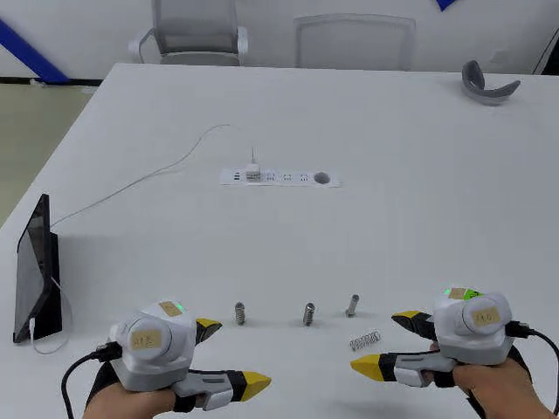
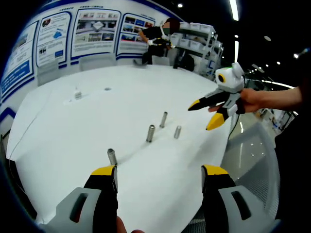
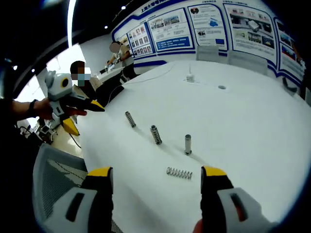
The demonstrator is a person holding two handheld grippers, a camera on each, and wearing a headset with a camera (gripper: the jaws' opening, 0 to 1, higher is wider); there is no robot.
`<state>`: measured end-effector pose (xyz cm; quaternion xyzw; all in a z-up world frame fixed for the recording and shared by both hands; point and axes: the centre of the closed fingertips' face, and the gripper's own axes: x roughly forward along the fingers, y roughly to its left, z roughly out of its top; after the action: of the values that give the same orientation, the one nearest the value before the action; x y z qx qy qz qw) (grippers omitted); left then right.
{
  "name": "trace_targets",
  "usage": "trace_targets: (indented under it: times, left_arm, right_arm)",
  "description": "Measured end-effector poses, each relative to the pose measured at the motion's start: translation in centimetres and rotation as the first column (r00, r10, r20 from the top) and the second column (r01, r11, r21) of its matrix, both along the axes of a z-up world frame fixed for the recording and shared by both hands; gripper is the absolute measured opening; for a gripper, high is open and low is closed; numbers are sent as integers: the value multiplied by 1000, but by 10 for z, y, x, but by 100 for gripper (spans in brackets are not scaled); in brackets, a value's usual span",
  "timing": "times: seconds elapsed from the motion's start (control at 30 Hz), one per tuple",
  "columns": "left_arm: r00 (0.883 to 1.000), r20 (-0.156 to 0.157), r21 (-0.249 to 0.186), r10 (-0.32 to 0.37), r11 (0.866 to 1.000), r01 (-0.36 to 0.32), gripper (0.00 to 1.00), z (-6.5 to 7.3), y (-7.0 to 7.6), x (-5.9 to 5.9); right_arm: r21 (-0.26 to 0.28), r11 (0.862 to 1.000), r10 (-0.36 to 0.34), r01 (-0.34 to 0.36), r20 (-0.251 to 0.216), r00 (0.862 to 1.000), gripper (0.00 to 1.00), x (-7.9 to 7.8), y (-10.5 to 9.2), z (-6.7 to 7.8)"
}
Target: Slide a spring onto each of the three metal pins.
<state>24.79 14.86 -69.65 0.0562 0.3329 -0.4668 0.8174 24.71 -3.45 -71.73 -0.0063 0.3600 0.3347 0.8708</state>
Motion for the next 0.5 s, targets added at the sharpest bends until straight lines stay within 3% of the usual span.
trace_targets:
  times: [0.5]
  left_arm:
    - [998, -29, -2, -53, 999, 53, 74, -6, -36, -9]
  right_arm:
    - [-16, 999, -31, 31, -26, 999, 81, -25, -34, -3]
